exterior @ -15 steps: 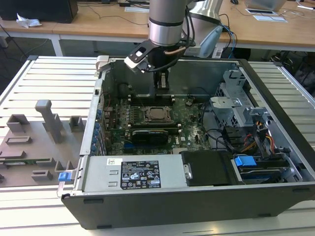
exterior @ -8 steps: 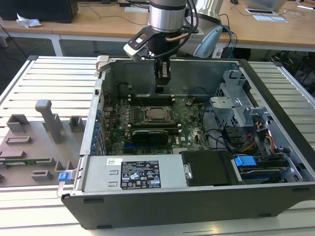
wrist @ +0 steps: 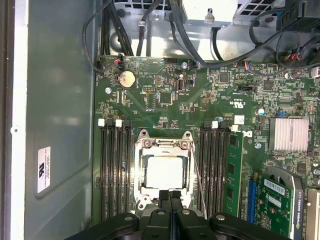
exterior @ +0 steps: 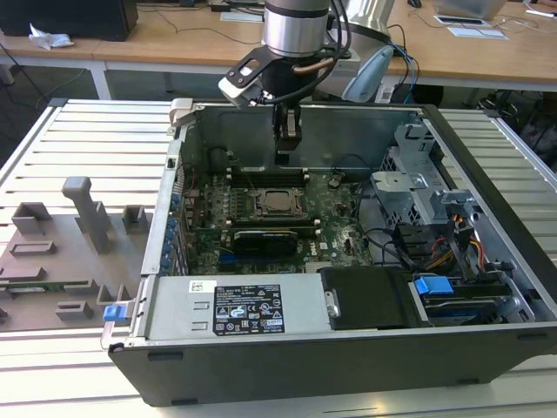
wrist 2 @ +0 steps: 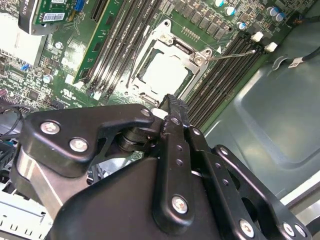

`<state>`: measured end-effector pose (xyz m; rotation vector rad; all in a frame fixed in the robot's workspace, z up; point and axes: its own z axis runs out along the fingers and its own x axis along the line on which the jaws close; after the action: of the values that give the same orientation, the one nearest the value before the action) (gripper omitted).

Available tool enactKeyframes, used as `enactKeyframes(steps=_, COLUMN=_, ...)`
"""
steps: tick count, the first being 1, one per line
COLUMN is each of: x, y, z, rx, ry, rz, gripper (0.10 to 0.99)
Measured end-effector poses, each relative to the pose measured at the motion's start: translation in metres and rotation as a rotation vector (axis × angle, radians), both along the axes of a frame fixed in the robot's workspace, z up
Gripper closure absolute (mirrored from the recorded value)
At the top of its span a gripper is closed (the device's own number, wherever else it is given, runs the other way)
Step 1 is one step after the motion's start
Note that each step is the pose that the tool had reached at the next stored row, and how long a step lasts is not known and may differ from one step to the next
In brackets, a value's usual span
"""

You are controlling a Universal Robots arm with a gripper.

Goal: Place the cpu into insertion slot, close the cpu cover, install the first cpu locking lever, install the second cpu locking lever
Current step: 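Install the first cpu locking lever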

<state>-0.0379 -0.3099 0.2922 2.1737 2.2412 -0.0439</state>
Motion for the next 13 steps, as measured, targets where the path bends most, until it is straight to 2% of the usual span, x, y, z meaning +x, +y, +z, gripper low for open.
enactKeyframes(steps=4, x=0.0, y=0.0, z=0.0002, rx=0.0, ry=0.0, rz=0.003, gripper=0.98)
enactKeyframes(steps=13, x=0.0, y=0.0, z=0.0002, rx=0.0, ry=0.0, rz=0.225, gripper=0.98)
